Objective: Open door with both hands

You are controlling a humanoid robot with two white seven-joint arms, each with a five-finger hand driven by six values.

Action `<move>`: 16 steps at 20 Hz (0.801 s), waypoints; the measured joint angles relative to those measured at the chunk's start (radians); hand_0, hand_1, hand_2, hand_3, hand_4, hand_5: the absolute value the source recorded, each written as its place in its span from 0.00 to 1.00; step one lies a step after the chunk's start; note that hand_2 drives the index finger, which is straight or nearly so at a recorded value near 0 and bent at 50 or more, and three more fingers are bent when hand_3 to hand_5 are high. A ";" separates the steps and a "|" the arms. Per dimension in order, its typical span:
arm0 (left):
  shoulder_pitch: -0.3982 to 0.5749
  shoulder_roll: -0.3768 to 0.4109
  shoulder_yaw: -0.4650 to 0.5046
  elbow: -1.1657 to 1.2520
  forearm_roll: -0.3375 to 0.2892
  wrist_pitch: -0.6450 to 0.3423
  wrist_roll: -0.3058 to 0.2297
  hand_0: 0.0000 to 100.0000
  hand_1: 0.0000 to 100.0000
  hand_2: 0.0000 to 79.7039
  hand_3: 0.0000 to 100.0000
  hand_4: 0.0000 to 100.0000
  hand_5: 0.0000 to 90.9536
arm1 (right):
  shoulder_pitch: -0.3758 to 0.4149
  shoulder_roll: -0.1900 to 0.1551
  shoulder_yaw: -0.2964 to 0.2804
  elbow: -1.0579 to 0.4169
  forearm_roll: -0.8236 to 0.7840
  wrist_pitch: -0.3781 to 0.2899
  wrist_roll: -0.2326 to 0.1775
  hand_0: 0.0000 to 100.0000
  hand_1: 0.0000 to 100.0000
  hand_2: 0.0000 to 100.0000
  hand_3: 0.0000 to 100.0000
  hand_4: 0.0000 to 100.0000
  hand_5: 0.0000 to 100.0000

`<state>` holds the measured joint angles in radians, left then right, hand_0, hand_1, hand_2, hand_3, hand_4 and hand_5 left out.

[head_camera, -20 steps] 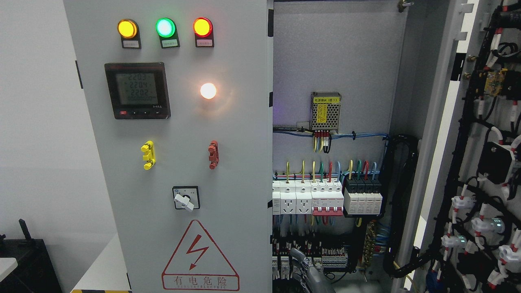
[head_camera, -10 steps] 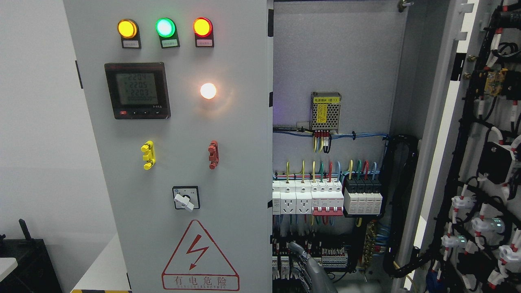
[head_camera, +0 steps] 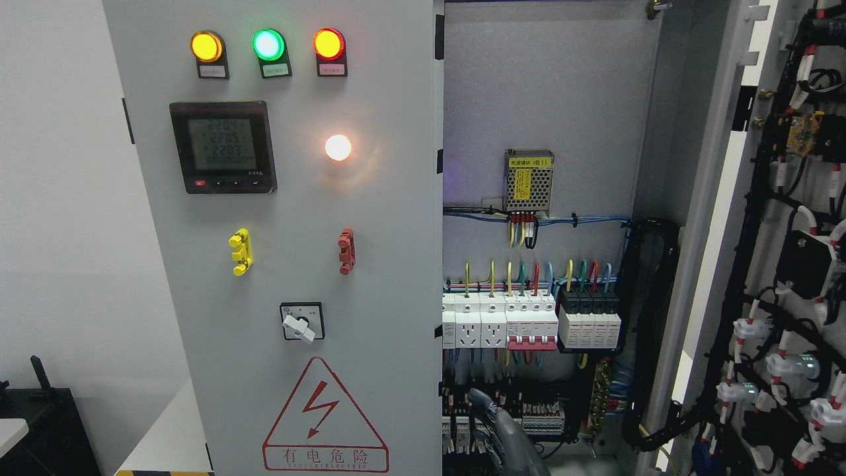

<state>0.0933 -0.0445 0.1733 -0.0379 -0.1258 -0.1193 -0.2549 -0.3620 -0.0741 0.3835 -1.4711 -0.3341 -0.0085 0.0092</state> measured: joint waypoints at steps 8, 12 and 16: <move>0.000 0.000 0.000 0.000 0.000 0.000 0.000 0.00 0.00 0.00 0.00 0.04 0.00 | -0.012 0.000 0.001 0.005 -0.002 0.000 0.000 0.00 0.00 0.00 0.00 0.00 0.00; 0.000 0.000 0.000 0.000 0.000 0.000 0.000 0.00 0.00 0.00 0.00 0.04 0.00 | -0.020 0.000 0.001 0.007 -0.010 -0.002 0.000 0.00 0.00 0.00 0.00 0.00 0.00; 0.000 0.000 0.000 0.000 0.000 0.000 0.000 0.00 0.00 0.00 0.00 0.04 0.00 | -0.027 0.000 0.001 0.009 -0.023 -0.002 0.001 0.00 0.00 0.00 0.00 0.00 0.00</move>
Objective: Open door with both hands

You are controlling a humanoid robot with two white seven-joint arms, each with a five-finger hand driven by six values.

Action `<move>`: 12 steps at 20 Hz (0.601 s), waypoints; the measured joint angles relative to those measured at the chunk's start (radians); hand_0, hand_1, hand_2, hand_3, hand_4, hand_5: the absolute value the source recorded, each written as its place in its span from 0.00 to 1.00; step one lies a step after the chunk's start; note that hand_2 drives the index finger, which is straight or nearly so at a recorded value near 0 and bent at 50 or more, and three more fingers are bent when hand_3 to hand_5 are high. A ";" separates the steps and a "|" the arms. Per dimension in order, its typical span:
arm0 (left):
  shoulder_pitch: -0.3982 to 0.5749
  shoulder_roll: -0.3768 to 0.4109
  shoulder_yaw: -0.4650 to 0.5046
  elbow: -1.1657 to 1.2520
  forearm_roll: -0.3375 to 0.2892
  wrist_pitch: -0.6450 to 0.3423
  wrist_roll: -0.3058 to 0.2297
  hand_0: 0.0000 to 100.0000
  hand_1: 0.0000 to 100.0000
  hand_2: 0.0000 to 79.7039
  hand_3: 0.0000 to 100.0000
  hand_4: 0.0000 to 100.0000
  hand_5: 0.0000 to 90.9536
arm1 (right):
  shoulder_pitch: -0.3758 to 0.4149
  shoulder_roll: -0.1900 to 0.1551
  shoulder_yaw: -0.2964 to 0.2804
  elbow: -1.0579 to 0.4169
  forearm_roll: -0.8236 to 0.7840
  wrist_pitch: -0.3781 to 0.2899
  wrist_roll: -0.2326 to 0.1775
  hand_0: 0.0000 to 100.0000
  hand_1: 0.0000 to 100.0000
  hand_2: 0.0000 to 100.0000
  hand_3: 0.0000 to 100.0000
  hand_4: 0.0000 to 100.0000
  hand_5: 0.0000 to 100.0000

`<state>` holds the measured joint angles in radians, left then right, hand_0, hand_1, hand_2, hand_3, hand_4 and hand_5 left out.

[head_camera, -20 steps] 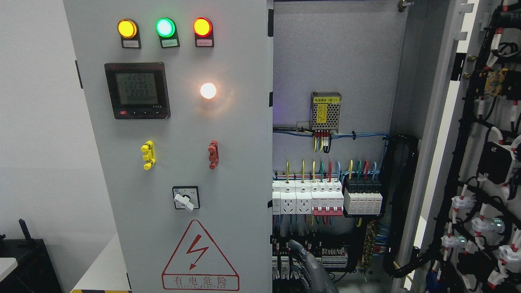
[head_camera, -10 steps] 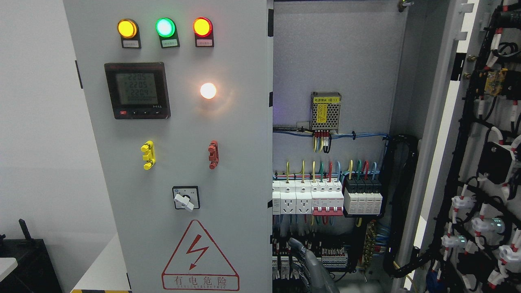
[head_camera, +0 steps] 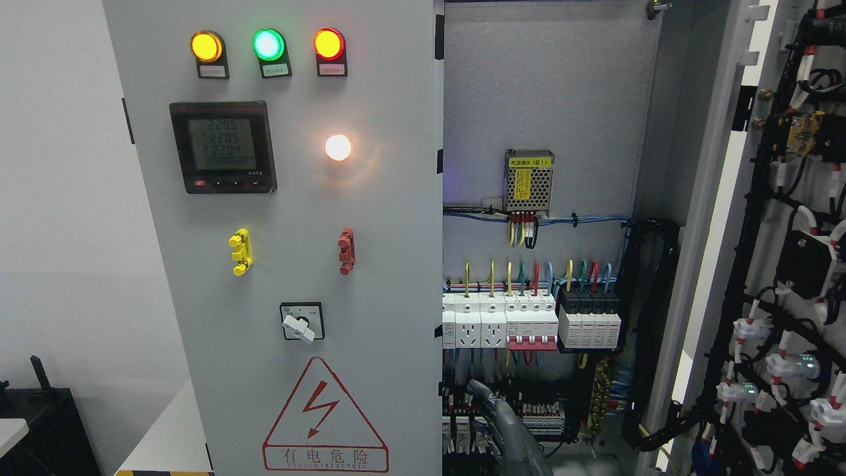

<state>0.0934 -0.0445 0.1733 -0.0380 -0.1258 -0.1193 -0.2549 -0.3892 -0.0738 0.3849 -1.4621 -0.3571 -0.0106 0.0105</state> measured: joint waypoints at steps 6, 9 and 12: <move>0.000 0.000 0.000 0.000 0.000 0.000 0.000 0.00 0.00 0.00 0.00 0.04 0.00 | -0.013 0.000 0.006 0.004 -0.009 0.002 0.001 0.00 0.00 0.00 0.00 0.00 0.00; 0.000 0.000 0.000 0.000 0.000 0.000 0.000 0.00 0.00 0.00 0.00 0.04 0.00 | -0.017 0.000 0.010 0.006 -0.011 0.004 0.003 0.00 0.00 0.00 0.00 0.00 0.00; 0.000 0.000 0.000 0.000 0.000 0.000 0.000 0.00 0.00 0.00 0.00 0.04 0.00 | -0.023 0.000 0.015 0.008 -0.012 0.005 0.003 0.00 0.00 0.00 0.00 0.00 0.00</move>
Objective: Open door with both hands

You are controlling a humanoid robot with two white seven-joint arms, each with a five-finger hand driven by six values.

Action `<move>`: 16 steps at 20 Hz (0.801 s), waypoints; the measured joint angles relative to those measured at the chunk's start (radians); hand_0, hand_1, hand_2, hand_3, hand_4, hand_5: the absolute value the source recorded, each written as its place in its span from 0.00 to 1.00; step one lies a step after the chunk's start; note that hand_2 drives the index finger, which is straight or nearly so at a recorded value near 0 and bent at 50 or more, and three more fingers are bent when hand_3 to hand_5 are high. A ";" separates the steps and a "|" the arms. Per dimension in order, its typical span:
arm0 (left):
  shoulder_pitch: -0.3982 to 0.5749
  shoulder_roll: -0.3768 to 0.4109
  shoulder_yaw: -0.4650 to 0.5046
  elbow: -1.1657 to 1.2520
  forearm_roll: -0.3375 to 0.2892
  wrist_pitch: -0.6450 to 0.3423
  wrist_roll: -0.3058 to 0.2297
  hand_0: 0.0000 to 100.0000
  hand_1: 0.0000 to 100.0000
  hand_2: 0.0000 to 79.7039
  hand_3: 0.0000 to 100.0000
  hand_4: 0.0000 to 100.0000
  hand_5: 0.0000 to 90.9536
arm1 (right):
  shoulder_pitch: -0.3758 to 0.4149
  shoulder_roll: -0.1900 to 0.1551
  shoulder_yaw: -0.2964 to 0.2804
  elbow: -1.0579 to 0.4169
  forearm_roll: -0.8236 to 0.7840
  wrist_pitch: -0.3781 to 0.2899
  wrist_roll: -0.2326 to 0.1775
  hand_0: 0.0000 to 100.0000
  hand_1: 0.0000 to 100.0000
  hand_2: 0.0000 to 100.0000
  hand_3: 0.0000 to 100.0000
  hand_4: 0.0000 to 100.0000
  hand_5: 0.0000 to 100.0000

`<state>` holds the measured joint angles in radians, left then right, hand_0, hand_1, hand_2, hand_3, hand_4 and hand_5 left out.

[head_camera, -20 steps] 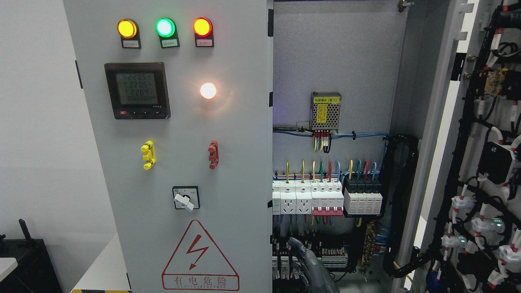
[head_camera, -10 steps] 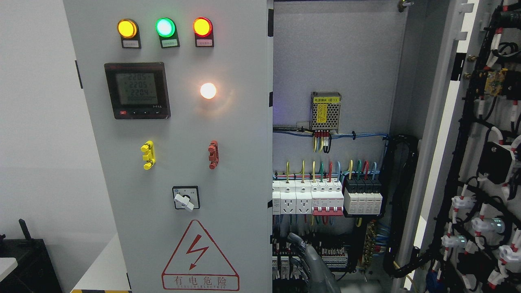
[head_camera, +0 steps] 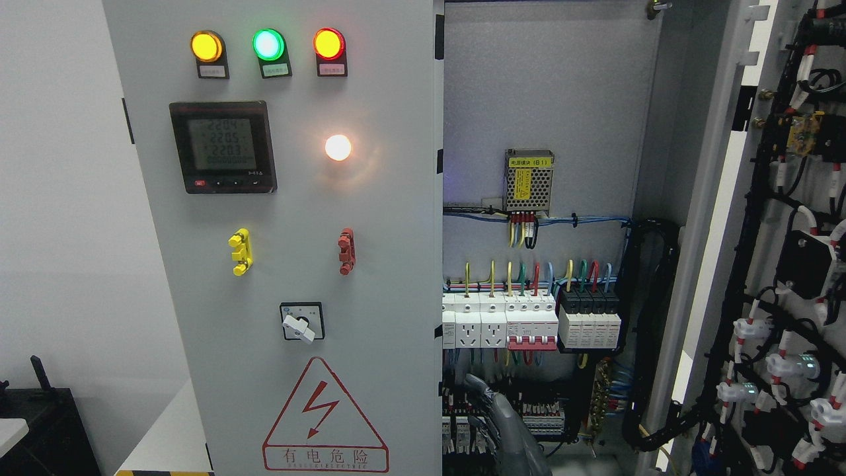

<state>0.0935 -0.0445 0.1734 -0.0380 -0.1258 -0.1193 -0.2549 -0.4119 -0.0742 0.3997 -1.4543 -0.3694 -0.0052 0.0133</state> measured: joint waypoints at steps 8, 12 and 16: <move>0.000 0.000 0.000 0.000 0.000 0.000 0.000 0.00 0.00 0.00 0.00 0.04 0.00 | -0.011 -0.001 0.008 0.003 -0.002 0.005 0.001 0.00 0.00 0.00 0.00 0.00 0.00; 0.000 0.000 0.000 0.000 0.000 0.000 0.000 0.00 0.00 0.00 0.00 0.04 0.00 | -0.020 -0.002 0.011 0.005 -0.002 0.005 0.002 0.00 0.00 0.00 0.00 0.00 0.00; 0.000 0.000 0.000 0.000 0.000 0.000 0.000 0.00 0.00 0.00 0.00 0.04 0.00 | -0.029 -0.002 0.013 0.008 -0.003 0.006 0.002 0.00 0.00 0.00 0.00 0.00 0.00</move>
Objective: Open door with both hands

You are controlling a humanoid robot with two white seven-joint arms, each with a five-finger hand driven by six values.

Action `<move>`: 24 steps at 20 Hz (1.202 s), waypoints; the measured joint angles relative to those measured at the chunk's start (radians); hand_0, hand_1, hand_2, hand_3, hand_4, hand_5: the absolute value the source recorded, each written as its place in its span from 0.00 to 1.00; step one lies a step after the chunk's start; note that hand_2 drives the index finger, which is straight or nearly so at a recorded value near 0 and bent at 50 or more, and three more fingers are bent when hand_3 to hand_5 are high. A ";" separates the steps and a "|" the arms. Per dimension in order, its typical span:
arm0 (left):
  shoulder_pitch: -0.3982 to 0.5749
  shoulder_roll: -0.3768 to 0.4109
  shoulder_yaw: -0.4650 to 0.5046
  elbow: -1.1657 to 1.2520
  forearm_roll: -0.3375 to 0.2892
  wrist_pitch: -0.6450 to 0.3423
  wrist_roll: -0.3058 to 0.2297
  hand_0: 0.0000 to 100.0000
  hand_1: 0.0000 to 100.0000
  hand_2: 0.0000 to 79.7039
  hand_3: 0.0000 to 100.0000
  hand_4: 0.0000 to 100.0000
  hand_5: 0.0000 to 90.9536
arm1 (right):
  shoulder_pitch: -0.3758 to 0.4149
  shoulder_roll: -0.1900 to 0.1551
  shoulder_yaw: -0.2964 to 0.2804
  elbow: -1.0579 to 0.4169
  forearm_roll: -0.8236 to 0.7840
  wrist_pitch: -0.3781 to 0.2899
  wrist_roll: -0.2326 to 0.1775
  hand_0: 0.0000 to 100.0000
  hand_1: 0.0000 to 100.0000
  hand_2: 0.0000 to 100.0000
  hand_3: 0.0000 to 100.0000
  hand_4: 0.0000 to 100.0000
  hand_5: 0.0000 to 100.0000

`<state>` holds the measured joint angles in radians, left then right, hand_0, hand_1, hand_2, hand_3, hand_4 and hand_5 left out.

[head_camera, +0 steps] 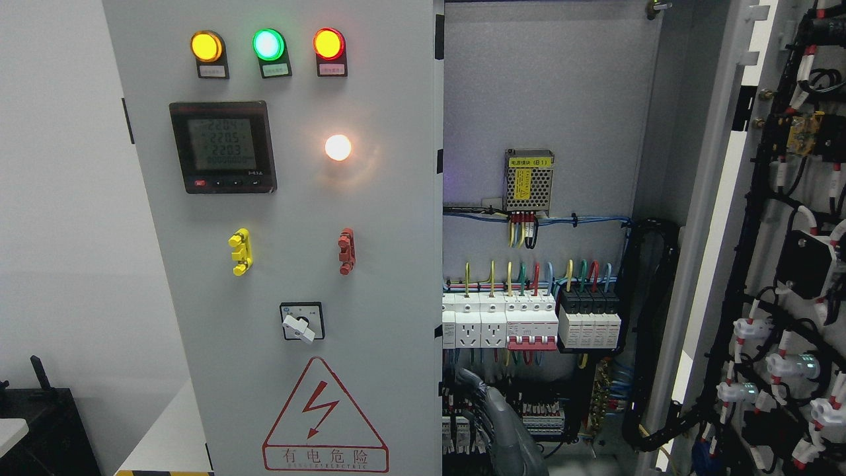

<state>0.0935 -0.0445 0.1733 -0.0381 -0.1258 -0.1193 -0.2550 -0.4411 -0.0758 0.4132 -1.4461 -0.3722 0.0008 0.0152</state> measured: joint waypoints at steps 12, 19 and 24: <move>0.000 0.000 0.000 0.000 0.000 0.000 0.000 0.00 0.00 0.00 0.00 0.04 0.00 | -0.027 0.000 0.012 0.015 0.000 0.011 0.003 0.00 0.00 0.00 0.00 0.00 0.00; 0.000 0.000 0.000 0.000 0.000 0.000 0.000 0.00 0.00 0.00 0.00 0.04 0.00 | -0.042 -0.002 0.018 0.026 -0.001 0.011 0.003 0.00 0.00 0.00 0.00 0.00 0.00; 0.000 0.000 0.000 0.000 0.000 0.000 0.000 0.00 0.00 0.00 0.00 0.04 0.00 | -0.052 -0.004 0.021 0.034 -0.022 0.012 0.003 0.00 0.00 0.00 0.00 0.00 0.00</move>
<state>0.0935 -0.0445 0.1733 -0.0379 -0.1258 -0.1193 -0.2550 -0.4927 -0.0802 0.4343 -1.4123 -0.3938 0.0123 0.0185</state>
